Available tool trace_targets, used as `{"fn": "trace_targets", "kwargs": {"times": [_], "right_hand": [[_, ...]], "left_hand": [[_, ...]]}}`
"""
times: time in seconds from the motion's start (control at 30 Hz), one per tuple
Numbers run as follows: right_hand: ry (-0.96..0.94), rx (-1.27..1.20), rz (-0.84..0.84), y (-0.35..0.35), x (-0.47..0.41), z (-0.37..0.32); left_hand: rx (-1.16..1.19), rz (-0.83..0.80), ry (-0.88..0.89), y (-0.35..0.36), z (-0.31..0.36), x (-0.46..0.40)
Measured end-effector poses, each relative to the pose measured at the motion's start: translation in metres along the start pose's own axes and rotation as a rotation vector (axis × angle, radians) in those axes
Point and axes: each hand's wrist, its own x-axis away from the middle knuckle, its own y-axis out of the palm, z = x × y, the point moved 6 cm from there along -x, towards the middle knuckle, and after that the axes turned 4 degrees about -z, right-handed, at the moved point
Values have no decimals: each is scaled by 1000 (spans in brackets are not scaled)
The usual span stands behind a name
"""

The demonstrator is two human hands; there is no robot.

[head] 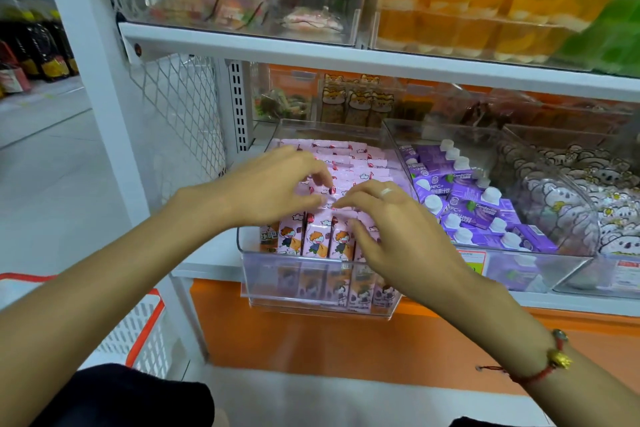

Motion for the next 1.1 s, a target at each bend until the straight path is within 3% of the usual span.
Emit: {"fn": "trace_targets", "kwargs": {"times": [0.13, 0.23, 0.5, 0.6, 0.67, 0.8, 0.93, 1.1], "right_hand": [[-6, 126, -125, 15, 2, 0], [-8, 134, -107, 16, 2, 1], [-12, 137, -84, 15, 3, 3], [-23, 140, -80, 14, 3, 1], [21, -10, -12, 6, 3, 1], [79, -556, 104, -14, 4, -3], [48, -675, 144, -20, 4, -9], [296, -1051, 153, -18, 6, 22]], "left_hand": [[-215, -61, 31, 18, 10, 10], [-234, -8, 30, 21, 11, 9], [132, 86, 31, 17, 8, 28], [279, 234, 26, -1, 11, 32], [424, 377, 41, -19, 14, 36], [694, 633, 106, -45, 24, 44], [741, 649, 145, -41, 39, 41], [694, 633, -5, -24, 14, 27]]}}
